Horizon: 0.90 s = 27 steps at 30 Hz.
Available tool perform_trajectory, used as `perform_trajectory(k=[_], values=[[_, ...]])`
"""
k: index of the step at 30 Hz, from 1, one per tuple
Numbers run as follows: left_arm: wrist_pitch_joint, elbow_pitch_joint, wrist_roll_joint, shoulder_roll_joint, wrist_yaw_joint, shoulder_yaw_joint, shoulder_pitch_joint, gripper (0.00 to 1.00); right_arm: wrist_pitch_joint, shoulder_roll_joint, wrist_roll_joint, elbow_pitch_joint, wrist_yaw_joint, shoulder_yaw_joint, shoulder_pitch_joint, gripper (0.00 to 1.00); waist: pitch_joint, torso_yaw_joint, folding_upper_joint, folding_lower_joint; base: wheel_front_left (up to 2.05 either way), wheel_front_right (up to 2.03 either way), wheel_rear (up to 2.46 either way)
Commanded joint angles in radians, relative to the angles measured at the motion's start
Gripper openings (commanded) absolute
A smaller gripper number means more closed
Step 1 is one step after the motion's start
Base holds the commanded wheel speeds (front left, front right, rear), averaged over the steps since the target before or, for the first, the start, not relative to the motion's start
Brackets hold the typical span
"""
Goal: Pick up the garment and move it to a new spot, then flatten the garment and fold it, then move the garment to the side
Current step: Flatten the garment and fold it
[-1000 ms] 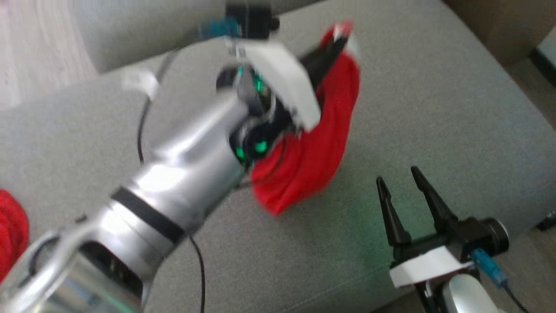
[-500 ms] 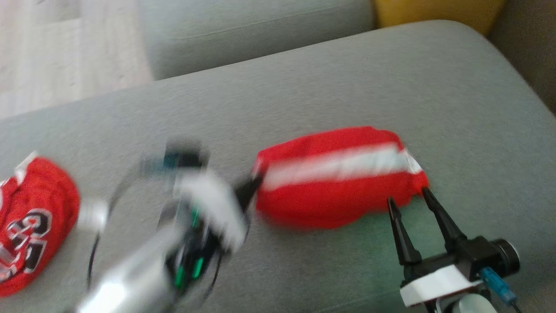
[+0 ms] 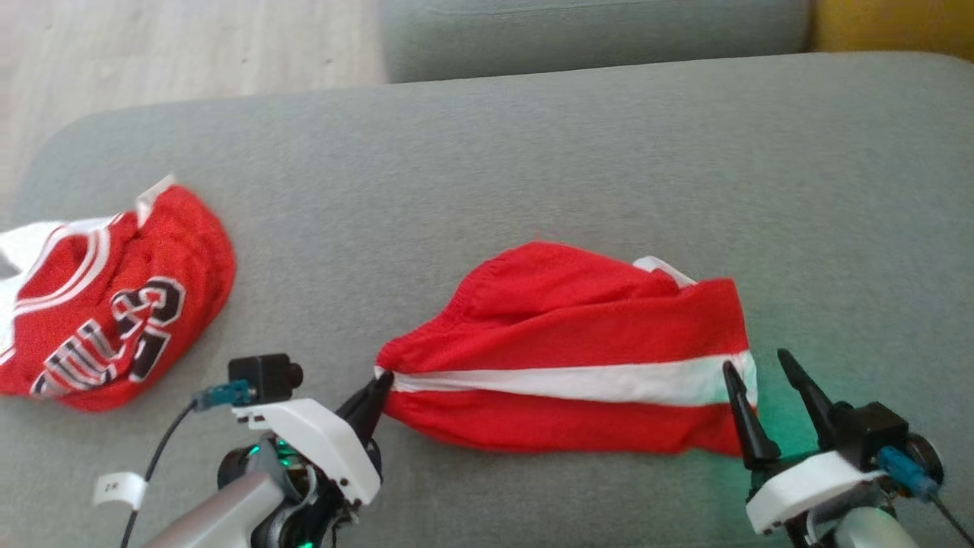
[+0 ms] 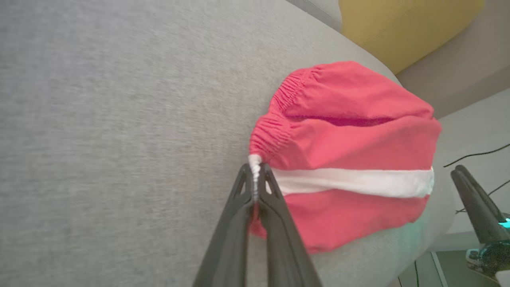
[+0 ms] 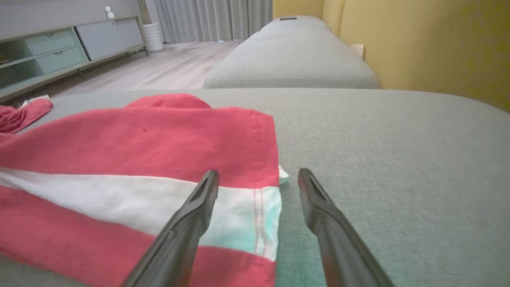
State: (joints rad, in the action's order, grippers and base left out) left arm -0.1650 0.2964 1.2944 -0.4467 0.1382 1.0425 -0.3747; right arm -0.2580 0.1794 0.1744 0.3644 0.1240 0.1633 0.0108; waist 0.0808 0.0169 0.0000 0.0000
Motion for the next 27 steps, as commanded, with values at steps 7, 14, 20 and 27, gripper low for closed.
perform_trajectory(k=[7, 14, 20, 27], values=[[-0.038, 0.025, -0.011, -0.013, -0.003, -0.065, -0.058, 0.0, 0.014, 0.089, 0.248, 0.122, 0.007, 0.191, 0.089, 1.0, 0.008, 0.038, 0.0, 0.0, 0.0, 0.0, 0.0], [-0.049, 0.045, -0.017, -0.008, -0.007, -0.069, -0.06, 0.0, 0.001, 0.166, 0.393, 0.098, 0.007, 0.324, 0.102, 1.0, 0.01, 0.036, 0.0, 0.0, 0.0, 0.0, 0.0], [-0.054, 0.046, -0.017, -0.008, -0.004, -0.072, -0.051, 0.0, -0.003, 0.161, 0.376, 0.064, 0.007, 0.311, 0.086, 1.0, 0.009, 0.023, 0.0, 0.0, 0.0, 0.0, 0.0], [-0.056, 0.044, -0.016, -0.006, -0.001, -0.074, -0.044, 0.0, -0.004, 0.145, 0.392, 0.044, 0.007, 0.313, 0.059, 1.0, 0.006, 0.022, 0.0, 0.0, 0.0, 0.0, 0.0]])
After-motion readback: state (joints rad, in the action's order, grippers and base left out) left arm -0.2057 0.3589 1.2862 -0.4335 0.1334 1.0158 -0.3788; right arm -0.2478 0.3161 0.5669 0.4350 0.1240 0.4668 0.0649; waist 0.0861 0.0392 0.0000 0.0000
